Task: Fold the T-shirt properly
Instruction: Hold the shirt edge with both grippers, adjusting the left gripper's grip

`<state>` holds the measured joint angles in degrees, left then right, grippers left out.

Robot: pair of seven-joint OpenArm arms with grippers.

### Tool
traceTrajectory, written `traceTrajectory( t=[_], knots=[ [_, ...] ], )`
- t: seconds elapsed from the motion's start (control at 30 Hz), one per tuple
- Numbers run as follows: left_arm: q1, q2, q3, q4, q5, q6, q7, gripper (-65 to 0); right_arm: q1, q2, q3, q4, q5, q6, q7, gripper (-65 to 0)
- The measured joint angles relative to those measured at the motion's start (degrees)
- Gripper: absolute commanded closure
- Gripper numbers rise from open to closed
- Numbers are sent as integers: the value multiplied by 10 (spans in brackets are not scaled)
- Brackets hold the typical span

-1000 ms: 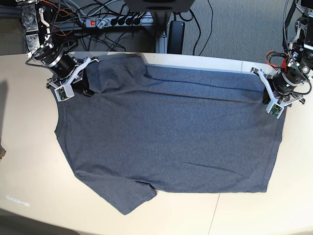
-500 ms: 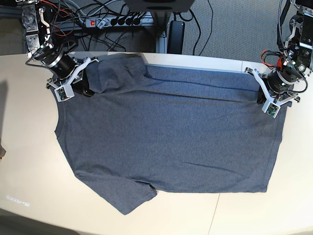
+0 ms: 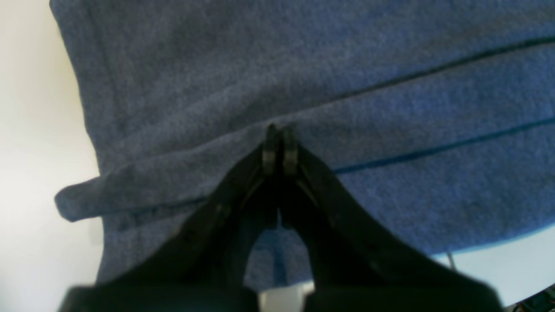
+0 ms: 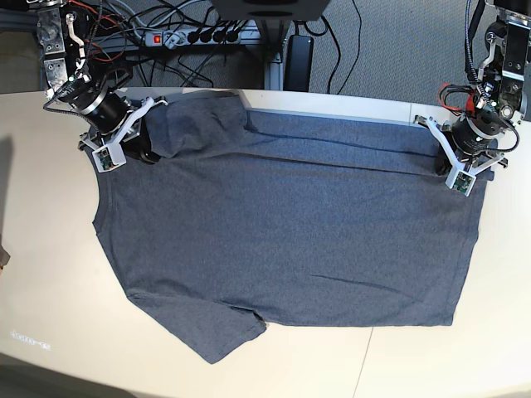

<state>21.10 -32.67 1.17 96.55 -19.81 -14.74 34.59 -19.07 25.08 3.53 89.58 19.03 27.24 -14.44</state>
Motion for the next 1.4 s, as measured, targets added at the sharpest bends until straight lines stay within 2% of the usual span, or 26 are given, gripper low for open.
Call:
traceTrajectory(
  t=[0.2, 0.27, 0.43, 0.7, 1.0, 1.4],
  knots=[
    [37, 1, -1, 0, 16, 3, -51, 0, 2, 8, 0, 0, 0, 0, -1, 0],
    [40, 2, -1, 1, 21, 12, -53, 0, 6, 17, 0, 0, -3, 0, -4, 0],
    [40, 2, -1, 2, 34, 13, -53, 0, 15, 32, 0, 0, -4, 0, -7, 0],
    [45, 11, -1, 2, 38, 28, -54, 0, 15, 33, 0, 0, -5, 0, -7, 0],
    [70, 11, -2, 5, 57, 40, -79, 0, 18, 37, 0, 0, -5, 0, -7, 0],
    [69, 11, -2, 5, 64, 40, -85, 0, 19, 38, 0, 0, -5, 0, -7, 0]
  ],
)
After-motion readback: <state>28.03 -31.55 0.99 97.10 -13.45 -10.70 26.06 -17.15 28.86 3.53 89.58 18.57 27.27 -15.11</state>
